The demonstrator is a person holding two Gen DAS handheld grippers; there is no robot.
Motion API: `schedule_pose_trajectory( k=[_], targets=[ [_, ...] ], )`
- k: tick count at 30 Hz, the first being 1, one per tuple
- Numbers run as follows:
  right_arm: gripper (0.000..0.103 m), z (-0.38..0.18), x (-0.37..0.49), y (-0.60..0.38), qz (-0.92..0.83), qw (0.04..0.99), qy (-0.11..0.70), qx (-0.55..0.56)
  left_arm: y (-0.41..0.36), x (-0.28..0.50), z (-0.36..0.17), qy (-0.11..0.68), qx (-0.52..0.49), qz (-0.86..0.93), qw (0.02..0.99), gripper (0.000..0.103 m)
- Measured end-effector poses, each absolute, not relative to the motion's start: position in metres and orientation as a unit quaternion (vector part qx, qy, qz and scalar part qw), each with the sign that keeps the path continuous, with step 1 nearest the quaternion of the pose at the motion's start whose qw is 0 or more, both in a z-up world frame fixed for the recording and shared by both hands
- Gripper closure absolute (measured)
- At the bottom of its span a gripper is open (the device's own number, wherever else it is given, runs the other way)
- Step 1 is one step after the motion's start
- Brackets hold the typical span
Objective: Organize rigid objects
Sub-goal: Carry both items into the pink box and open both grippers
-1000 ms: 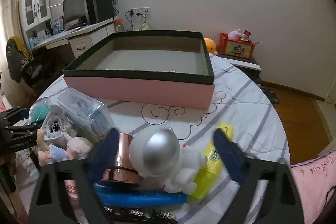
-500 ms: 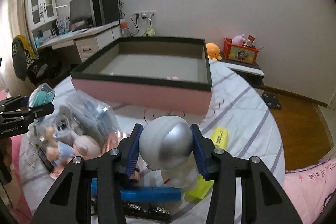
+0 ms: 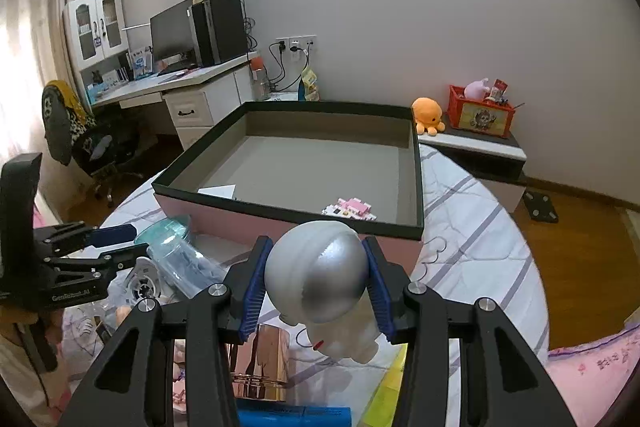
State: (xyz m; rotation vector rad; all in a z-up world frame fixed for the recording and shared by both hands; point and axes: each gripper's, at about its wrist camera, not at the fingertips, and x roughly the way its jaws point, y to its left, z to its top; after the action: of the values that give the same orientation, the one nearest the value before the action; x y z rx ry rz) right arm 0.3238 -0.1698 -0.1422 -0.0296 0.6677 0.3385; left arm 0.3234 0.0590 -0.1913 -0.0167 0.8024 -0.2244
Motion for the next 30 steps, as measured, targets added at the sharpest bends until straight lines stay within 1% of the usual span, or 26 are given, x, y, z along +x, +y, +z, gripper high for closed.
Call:
schedule_pose_trajectory(
  k=[1,2,5,9,13,15,17,19,22,25,27,29,30],
  targets=[
    [0.057,-0.143,0.325,-0.17,0.167,0.93,0.328,-0.013,0.06,0.327,-0.193,0.394,-0.01,-0.105,0.913,0.032],
    [0.056,-0.145,0.326,-0.17,0.17,0.928,0.33,-0.011,0.061,0.331,-0.194,0.397,-0.018,-0.108,0.911,0.031],
    [0.056,-0.145,0.326,-0.17,0.174,0.928,0.33,-0.009,0.059,0.339,-0.199,0.411,-0.036,-0.118,0.903,0.03],
    [0.056,-0.147,0.331,-0.172,0.174,0.926,0.334,-0.005,0.051,0.346,-0.2,0.411,-0.025,-0.114,0.904,0.029],
    [0.056,-0.149,0.334,-0.174,0.177,0.924,0.339,-0.001,0.056,0.361,-0.21,0.429,-0.062,-0.109,0.895,0.024],
    [0.056,-0.149,0.336,-0.174,0.178,0.923,0.341,-0.003,0.055,0.363,-0.21,0.433,-0.055,-0.11,0.893,0.023],
    [0.056,-0.149,0.336,-0.175,0.178,0.923,0.341,-0.002,0.054,0.366,-0.21,0.439,-0.039,-0.093,0.893,0.015],
    [0.056,-0.15,0.337,-0.175,0.177,0.922,0.344,-0.004,0.054,0.369,-0.21,0.444,-0.027,-0.08,0.892,0.012],
    [0.056,-0.15,0.337,-0.174,0.178,0.921,0.346,-0.004,0.057,0.37,-0.21,0.451,-0.011,-0.062,0.89,0.012],
    [0.056,-0.151,0.337,-0.173,0.179,0.92,0.348,-0.008,0.058,0.365,-0.206,0.449,0.032,-0.028,0.892,0.012],
    [0.056,-0.151,0.338,-0.172,0.181,0.92,0.347,-0.008,0.064,0.369,-0.209,0.456,0.043,-0.001,0.889,0.015],
    [0.056,-0.15,0.339,-0.171,0.183,0.92,0.346,-0.007,0.075,0.375,-0.215,0.471,0.005,-0.023,0.882,0.027],
    [0.056,-0.15,0.339,-0.17,0.184,0.92,0.346,-0.006,0.078,0.376,-0.217,0.475,-0.006,-0.033,0.879,0.029]
  ],
)
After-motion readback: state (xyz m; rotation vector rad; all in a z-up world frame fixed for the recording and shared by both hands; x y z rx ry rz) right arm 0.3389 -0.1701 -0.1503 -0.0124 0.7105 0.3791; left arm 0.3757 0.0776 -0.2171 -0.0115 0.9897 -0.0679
